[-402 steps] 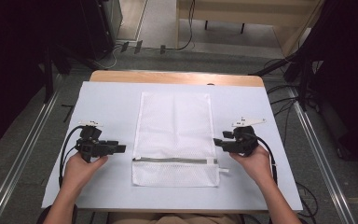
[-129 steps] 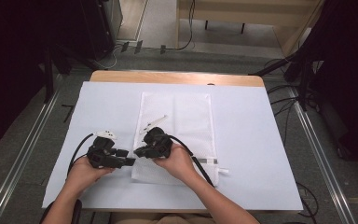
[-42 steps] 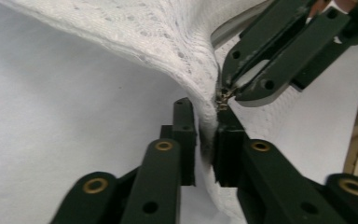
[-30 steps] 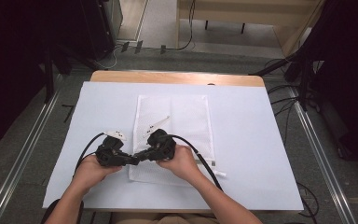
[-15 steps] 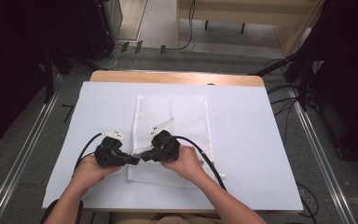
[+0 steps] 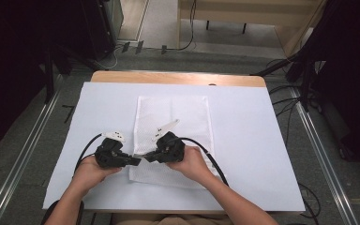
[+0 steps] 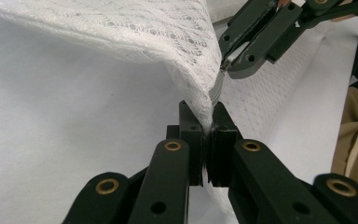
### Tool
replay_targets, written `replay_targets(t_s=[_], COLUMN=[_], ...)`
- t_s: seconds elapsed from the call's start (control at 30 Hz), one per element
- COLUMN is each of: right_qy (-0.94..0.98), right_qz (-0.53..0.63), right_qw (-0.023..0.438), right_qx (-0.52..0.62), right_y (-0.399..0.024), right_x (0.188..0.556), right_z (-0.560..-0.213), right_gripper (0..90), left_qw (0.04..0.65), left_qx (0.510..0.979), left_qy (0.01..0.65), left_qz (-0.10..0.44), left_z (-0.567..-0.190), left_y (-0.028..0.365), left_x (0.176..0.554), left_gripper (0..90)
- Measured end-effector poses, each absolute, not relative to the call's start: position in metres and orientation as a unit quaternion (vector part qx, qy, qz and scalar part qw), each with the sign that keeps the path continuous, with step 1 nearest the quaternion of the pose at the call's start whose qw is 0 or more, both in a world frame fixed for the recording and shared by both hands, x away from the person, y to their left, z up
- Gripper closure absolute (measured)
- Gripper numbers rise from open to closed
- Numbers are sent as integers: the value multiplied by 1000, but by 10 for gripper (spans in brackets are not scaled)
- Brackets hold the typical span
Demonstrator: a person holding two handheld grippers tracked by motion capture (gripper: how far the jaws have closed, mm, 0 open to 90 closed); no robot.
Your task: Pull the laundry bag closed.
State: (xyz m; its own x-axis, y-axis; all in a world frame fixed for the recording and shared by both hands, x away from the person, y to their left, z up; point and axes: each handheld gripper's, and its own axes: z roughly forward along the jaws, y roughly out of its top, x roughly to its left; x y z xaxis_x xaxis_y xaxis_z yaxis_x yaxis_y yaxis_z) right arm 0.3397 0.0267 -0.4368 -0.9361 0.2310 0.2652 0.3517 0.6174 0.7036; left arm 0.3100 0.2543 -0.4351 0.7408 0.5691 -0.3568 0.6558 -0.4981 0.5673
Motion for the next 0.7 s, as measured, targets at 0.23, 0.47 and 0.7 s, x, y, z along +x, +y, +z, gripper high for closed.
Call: replay_targets(t_s=[0.23, 0.47, 0.7], right_qy=[-898, -896, -891], right_qz=[-404, -401, -401], right_qw=[71, 74, 80], right_qx=[-162, -177, -196], right_y=[22, 13, 2], right_x=[336, 342, 342], right_z=[-435, -439, -439], right_gripper=[884, 884, 883], left_qw=[354, 359, 364], left_qx=[865, 861, 858], left_qy=[350, 355, 358], left_qz=[-66, -60, -56], left_z=[-434, -433, -431], left_y=[253, 259, 261], left_x=[310, 310, 309], left_gripper=[879, 878, 876])
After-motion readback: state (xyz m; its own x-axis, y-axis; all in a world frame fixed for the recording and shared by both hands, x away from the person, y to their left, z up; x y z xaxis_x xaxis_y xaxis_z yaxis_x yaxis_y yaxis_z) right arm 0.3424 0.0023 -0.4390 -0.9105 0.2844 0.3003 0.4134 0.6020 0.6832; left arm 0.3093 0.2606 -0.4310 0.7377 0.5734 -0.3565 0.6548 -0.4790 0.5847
